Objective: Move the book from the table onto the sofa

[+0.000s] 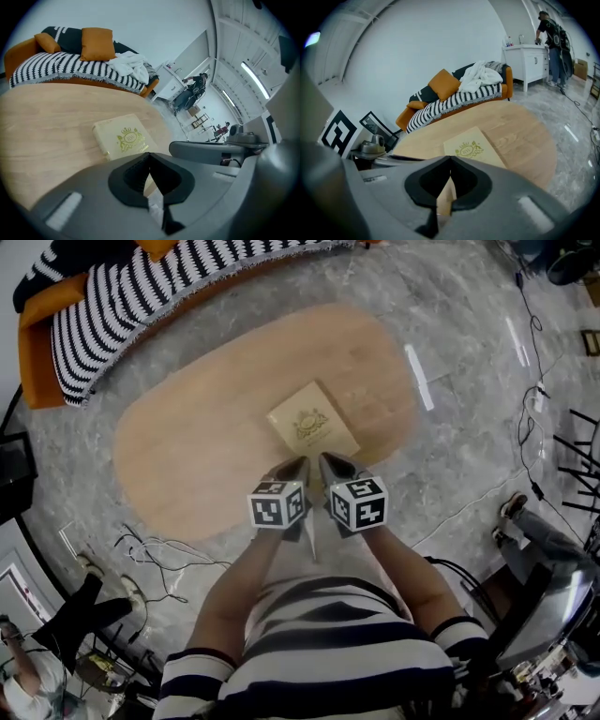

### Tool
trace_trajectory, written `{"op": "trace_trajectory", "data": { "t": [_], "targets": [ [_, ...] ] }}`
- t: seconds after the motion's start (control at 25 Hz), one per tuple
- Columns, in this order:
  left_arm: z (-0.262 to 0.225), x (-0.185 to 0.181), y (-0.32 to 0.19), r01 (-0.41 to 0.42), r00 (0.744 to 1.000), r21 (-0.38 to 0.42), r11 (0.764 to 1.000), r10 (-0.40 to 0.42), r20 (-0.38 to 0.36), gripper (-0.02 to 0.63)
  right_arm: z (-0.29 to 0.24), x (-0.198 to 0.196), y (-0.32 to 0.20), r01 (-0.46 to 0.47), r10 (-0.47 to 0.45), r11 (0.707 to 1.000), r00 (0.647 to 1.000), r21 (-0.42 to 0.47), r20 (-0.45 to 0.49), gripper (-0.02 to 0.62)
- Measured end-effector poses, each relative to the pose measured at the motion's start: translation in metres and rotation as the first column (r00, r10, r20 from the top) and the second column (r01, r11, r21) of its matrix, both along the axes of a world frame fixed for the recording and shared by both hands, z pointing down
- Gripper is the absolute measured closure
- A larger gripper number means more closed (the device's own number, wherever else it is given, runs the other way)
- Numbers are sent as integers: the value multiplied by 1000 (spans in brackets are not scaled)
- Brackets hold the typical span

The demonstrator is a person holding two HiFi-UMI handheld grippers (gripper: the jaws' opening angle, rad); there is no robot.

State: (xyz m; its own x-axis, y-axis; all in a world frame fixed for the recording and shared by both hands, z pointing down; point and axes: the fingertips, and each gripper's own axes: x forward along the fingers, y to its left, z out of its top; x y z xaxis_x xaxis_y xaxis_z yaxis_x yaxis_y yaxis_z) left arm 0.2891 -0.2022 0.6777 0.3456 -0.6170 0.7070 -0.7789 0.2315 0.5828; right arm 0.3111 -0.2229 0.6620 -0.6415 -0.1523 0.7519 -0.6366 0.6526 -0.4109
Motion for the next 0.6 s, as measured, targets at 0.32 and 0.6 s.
{"op": "trace_trajectory", "data": {
  "t": [0.32, 0.6],
  "targets": [
    [34, -2, 1, 4, 1000, -59, 998, -4, 11, 607, 36, -5, -10, 68, -68, 998, 997, 5, -38, 598],
    [53, -18, -4, 71, 997, -88, 994, -70, 13, 529, 54, -12, -17, 156, -155, 987, 987, 27, -33, 540]
  ]
}}
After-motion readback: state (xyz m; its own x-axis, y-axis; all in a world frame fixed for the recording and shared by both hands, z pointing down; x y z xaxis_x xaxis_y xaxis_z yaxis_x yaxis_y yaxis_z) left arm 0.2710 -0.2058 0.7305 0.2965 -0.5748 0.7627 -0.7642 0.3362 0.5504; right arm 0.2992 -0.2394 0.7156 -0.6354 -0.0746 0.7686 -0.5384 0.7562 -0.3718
